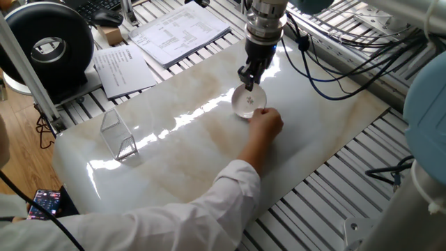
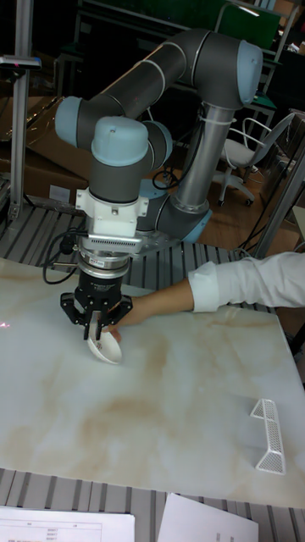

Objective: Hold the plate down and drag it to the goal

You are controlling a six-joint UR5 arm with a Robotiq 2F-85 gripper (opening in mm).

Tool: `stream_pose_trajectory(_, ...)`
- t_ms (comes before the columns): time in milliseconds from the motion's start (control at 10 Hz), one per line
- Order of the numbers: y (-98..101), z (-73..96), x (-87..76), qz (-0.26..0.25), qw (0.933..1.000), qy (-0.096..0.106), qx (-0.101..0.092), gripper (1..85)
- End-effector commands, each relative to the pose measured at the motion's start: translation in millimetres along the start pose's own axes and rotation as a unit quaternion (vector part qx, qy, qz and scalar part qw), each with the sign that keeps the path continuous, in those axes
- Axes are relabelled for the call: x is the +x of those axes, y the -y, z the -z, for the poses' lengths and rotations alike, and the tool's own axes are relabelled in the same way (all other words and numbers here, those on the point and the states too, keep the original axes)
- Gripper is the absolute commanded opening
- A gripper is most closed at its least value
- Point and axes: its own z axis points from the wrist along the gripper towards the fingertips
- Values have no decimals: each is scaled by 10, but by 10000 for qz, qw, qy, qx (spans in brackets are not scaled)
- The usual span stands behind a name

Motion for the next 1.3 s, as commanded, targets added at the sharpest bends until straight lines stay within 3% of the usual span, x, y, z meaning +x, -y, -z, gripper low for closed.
stream_pose_trajectory(0,28,-21,-6,-27,10000,73,-34,13)
stream_pose_trajectory(700,-111,179,-82,43,9995,196,-253,13)
stream_pose_trajectory(900,-227,208,-210,-17,9991,254,-329,13)
stream_pose_trajectory(1100,-526,136,-399,-236,9974,296,-613,13)
stream_pose_trajectory(1200,-632,136,-501,-321,9971,308,-621,13)
